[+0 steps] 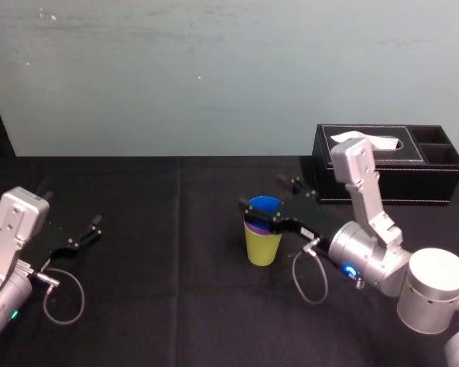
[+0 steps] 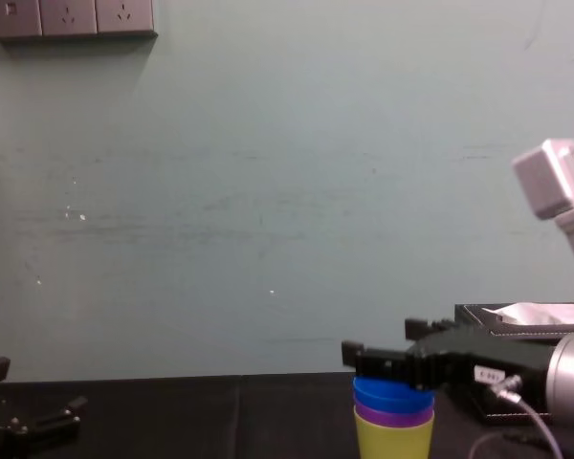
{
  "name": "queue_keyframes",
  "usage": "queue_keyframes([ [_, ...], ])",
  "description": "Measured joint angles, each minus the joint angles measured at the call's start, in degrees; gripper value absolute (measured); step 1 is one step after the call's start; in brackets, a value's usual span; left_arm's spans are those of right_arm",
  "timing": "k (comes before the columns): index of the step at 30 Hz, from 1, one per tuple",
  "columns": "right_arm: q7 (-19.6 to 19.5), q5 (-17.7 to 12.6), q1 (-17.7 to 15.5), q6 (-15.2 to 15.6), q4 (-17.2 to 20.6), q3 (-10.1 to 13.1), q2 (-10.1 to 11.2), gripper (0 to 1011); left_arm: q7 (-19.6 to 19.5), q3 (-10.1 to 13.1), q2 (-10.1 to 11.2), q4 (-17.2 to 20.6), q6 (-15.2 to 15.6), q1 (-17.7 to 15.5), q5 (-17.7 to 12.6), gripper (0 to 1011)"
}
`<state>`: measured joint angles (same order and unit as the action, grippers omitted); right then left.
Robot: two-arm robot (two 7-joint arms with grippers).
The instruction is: Stack the three plastic cups sequentially using one hand.
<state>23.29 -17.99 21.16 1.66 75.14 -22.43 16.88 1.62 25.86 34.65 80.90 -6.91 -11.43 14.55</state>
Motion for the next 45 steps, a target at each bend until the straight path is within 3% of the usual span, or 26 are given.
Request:
queue_keyframes([
  [11,-3.01,0.37,-4.50,-0.40,7.25,2.53,1.92,1003,0.00,0.00,0.00,0.00,0.00,0.00,0.00,1000],
  [19,-12.37,4.44,-13.26,-0.26,13.14,6.55,2.54,1003,0.00,0.00,0.00,0.00,0.00,0.00,0.00,1000],
  [26,-20.30,6.72,-20.34,-1.78,13.66,10.41,-0.04,1003,0.00,0.00,0.00,0.00,0.00,0.00,0.00,1000],
  [37,-22.16,8.43,-22.19,-1.77,12.01,12.01,-2.46,1003,0.00,0.00,0.00,0.00,0.00,0.00,0.00,1000],
  [45,-22.04,8.54,-22.09,-1.55,11.85,12.04,-2.61,1003,0.00,0.00,0.00,0.00,0.00,0.00,0.00,1000],
])
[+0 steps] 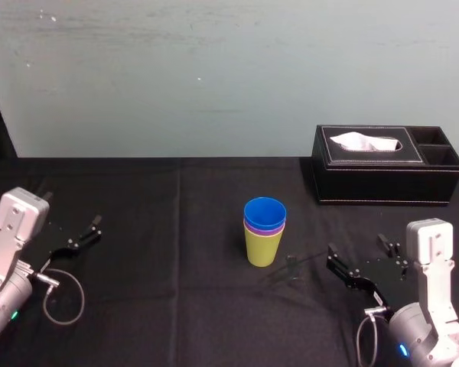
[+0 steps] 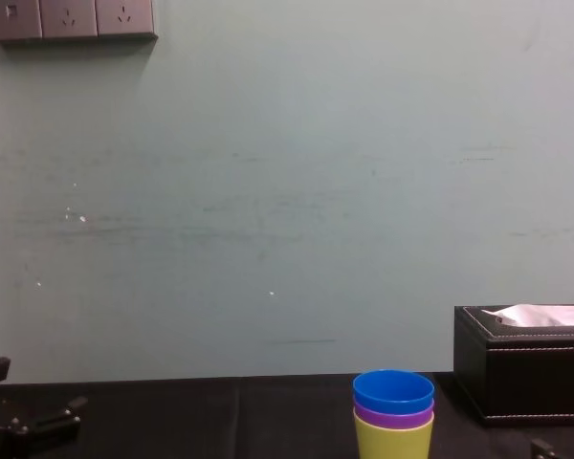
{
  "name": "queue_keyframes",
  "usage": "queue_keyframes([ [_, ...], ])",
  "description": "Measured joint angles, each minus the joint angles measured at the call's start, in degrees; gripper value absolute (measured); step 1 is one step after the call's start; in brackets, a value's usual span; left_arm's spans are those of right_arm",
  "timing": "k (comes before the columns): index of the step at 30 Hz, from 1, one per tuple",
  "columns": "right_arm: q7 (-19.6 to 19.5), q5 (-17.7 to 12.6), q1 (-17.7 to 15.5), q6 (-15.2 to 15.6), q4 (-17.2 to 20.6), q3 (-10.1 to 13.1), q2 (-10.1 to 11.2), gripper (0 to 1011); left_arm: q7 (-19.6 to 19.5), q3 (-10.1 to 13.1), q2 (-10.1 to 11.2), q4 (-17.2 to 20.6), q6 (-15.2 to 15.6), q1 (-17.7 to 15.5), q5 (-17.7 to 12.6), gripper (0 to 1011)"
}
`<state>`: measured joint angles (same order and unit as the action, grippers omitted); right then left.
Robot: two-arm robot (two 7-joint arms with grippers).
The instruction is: Stack the three plastic cups sequentially using one hand.
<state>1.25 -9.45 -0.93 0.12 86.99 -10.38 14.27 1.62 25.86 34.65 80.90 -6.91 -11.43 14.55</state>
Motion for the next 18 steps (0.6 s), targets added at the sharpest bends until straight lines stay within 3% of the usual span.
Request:
queue_keyframes([
  [18,0.11,-0.15,0.09,-0.02,0.11,-0.14,0.15,1003,0.00,0.00,0.00,0.00,0.00,0.00,0.00,1000],
])
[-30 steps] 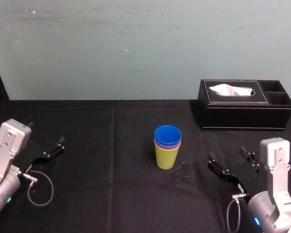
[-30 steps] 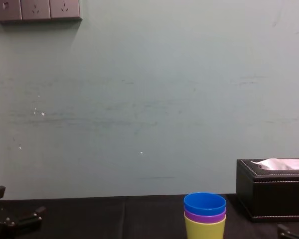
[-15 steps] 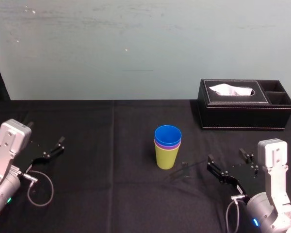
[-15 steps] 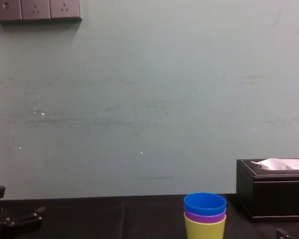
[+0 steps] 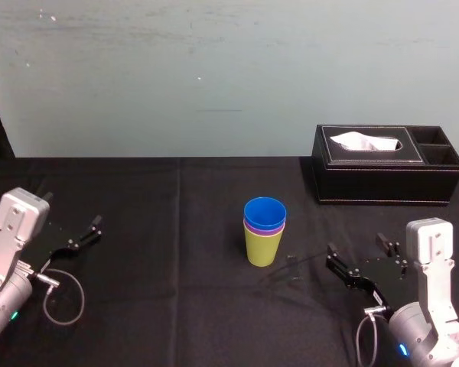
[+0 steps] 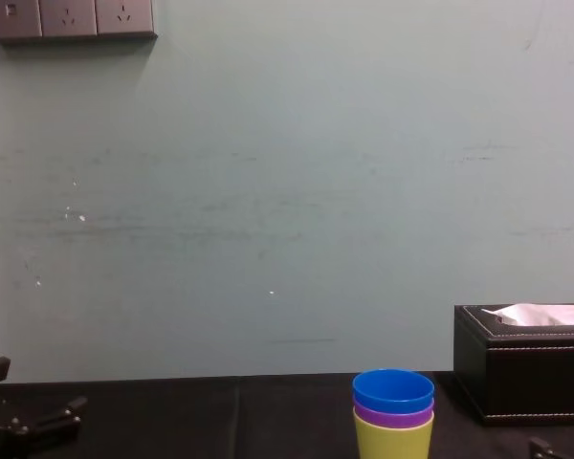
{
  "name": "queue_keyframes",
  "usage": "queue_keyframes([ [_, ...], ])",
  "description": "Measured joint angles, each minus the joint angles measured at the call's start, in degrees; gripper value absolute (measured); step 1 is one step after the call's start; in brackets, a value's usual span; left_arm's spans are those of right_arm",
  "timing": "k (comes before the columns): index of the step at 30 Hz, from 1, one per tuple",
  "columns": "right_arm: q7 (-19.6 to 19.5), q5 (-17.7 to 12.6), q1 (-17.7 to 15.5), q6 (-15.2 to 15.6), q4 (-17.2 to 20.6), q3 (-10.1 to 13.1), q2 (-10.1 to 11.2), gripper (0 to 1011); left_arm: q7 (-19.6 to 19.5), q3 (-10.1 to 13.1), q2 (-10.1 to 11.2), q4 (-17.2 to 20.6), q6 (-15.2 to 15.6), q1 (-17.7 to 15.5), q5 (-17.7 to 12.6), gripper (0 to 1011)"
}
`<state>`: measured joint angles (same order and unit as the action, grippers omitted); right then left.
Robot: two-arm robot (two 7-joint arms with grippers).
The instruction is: Stack the three plastic cups sequentially using one hand.
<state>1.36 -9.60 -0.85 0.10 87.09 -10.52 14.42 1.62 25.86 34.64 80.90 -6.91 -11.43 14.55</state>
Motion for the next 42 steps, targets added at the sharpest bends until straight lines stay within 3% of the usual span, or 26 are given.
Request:
queue_keyframes([
  [42,0.04,-0.09,0.00,-0.07,0.04,-0.02,0.05,1003,0.00,0.00,0.00,0.00,0.00,0.00,0.00,1000],
])
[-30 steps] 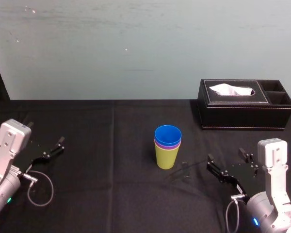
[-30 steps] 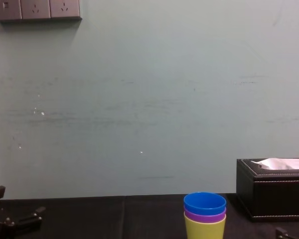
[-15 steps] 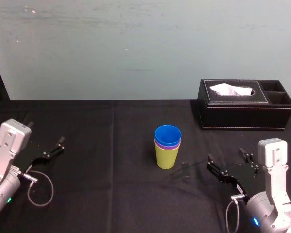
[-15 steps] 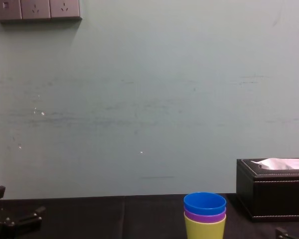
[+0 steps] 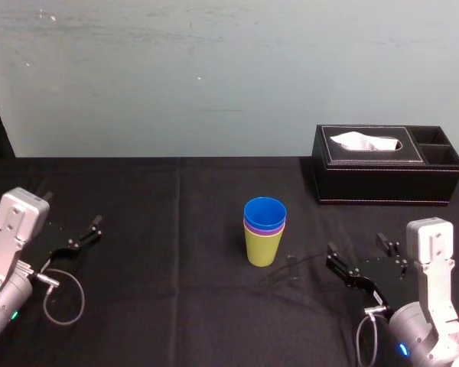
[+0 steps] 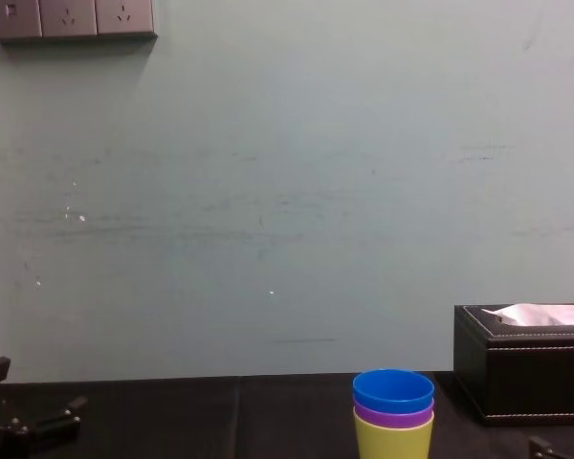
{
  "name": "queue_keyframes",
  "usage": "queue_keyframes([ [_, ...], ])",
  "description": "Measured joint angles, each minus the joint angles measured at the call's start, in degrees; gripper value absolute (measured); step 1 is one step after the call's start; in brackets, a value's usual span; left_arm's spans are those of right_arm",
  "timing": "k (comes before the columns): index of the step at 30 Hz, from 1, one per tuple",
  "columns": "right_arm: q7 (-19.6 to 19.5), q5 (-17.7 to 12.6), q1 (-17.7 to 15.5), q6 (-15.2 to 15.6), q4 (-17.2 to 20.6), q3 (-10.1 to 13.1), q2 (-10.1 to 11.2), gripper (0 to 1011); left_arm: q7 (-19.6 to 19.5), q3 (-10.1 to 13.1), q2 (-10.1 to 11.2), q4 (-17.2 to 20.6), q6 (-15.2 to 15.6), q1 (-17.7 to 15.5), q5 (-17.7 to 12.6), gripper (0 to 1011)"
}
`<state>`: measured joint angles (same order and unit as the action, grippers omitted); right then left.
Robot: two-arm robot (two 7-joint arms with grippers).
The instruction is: Stack the three plastic cups sequentially using one hand.
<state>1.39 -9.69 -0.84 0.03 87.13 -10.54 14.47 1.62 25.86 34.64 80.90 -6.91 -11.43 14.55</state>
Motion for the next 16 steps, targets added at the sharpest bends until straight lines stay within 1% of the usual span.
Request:
queue_keyframes([
  [16,0.00,0.00,0.00,0.00,0.00,0.00,0.00,1003,0.00,0.00,0.00,0.00,0.00,0.00,0.00,1000],
])
